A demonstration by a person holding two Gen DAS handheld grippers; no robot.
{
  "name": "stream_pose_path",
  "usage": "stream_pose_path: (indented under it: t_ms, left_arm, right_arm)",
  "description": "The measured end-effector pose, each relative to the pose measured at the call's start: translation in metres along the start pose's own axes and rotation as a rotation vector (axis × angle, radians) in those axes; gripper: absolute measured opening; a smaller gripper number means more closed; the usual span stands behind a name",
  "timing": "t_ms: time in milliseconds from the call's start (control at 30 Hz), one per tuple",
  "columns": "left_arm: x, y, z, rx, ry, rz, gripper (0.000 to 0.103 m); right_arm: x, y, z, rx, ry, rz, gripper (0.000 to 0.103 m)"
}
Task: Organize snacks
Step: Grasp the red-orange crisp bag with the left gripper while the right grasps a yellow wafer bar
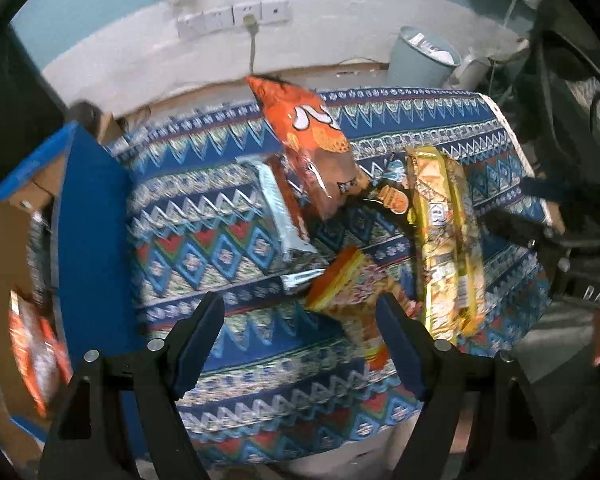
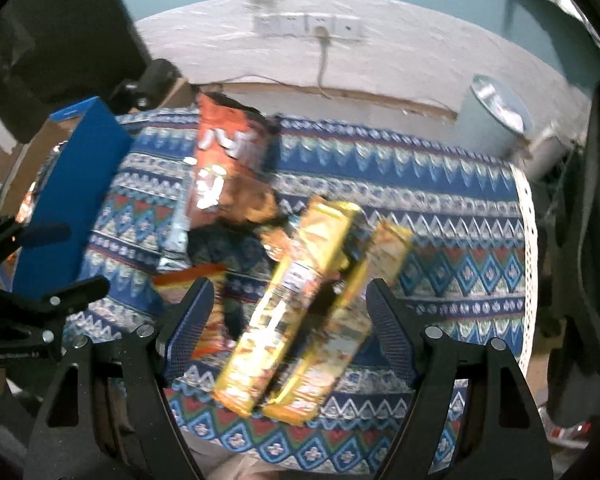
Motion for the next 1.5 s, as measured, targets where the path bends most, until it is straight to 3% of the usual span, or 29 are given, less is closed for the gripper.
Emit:
stream_pose_path:
  t_ms: [267,567,867,1000,1233,1333,1500]
  left_arm:
    - [-0.013,0.005,0.031,0.055,-0.049,-0.104,0.079]
    - [-0.026,0.009,0.067,0.098,-0.03,-0.157,0.079]
    - [-0.04,0.008,0.094,0.14,0.016,-0.101,0.08]
    - [-0.047,0.005,0.103,0.152,0.008,-0.065,0.087]
    - [-0.062,-0.018,0.113,0.196,-0.01,0.006,0.087]
    - [-0.055,-0.035,0.111,0.191,0.013,0.029,0.087]
    - [-0.046,-0.041,0.107,0.182,-0.023,0.049,0.087]
  right_arm:
    - [-0.029,-0.015,0.021,0.048,-0.041,0.044,0.078]
    - [-0.057,-0.031,0.05,0.127,-0.064,0.113,0.078]
    - [-0.056,-0.042,0.074,0.189,-0.053,0.129,0.078]
    - [-0.053,-0.045,0.079,0.206,-0.059,0.117,0.078]
    - [-0.049,-0.058,0.097,0.244,-0.099,0.099,0.078]
    - [-0.046,-0.067,0.102,0.255,-0.1,0.09,0.078]
    - [-0.05,-0.076,0.1,0.256,-0.164,0.059,0.078]
Point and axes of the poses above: each gripper's, at about its wrist camera, not at the fingertips, and z roughly the way its jaws point, x to its left, y to its top, the point moved 4 cm from there along z, roughly the way its jaws point, and after that the axes turned 8 degrees about z, right-handed, at the moved point
